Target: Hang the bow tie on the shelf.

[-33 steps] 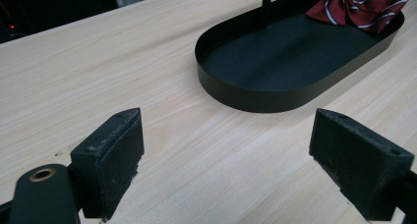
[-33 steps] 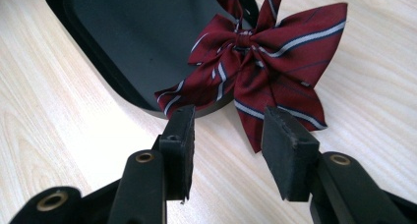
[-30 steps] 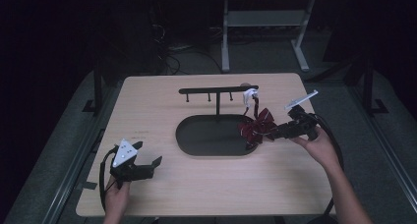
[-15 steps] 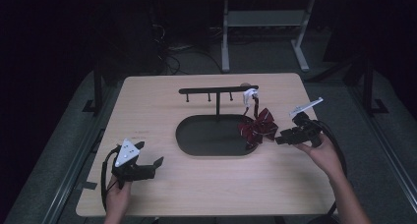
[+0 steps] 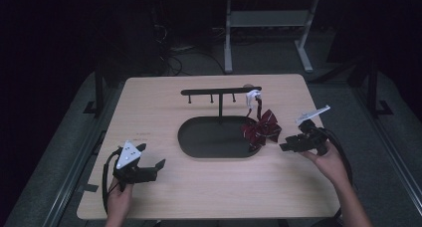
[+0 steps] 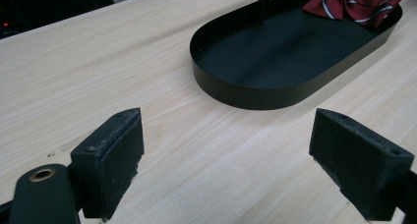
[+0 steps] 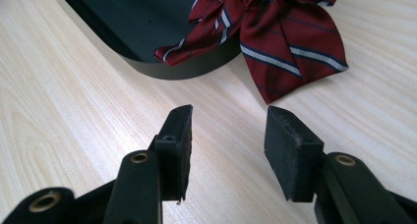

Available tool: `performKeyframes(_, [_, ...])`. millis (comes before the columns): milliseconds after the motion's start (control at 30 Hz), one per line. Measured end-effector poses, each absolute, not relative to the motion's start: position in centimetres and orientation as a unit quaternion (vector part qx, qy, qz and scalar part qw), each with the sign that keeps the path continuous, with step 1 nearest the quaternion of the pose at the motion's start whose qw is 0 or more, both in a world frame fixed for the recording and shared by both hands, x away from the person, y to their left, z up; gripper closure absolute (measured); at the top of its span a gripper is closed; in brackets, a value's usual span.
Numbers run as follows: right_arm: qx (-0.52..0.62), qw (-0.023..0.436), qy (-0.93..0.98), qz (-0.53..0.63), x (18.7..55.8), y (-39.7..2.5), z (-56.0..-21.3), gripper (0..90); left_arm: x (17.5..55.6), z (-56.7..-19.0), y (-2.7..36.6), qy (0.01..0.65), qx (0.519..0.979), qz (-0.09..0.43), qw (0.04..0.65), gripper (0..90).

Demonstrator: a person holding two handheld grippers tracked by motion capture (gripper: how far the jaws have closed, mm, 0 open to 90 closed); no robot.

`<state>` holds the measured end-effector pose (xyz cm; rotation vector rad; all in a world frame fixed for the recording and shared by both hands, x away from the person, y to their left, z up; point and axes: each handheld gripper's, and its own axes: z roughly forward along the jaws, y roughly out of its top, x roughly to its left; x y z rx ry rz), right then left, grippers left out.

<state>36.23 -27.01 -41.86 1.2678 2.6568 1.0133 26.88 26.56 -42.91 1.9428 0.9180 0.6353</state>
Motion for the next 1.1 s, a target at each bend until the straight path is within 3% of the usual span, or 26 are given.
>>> performKeyframes(1100, [0.409, 0.001, 0.847, 0.341, 32.7, -27.3, -44.2, 50.0, 26.8, -42.8, 26.6, 0.366, 0.782, 0.254, 0.436, 13.0])
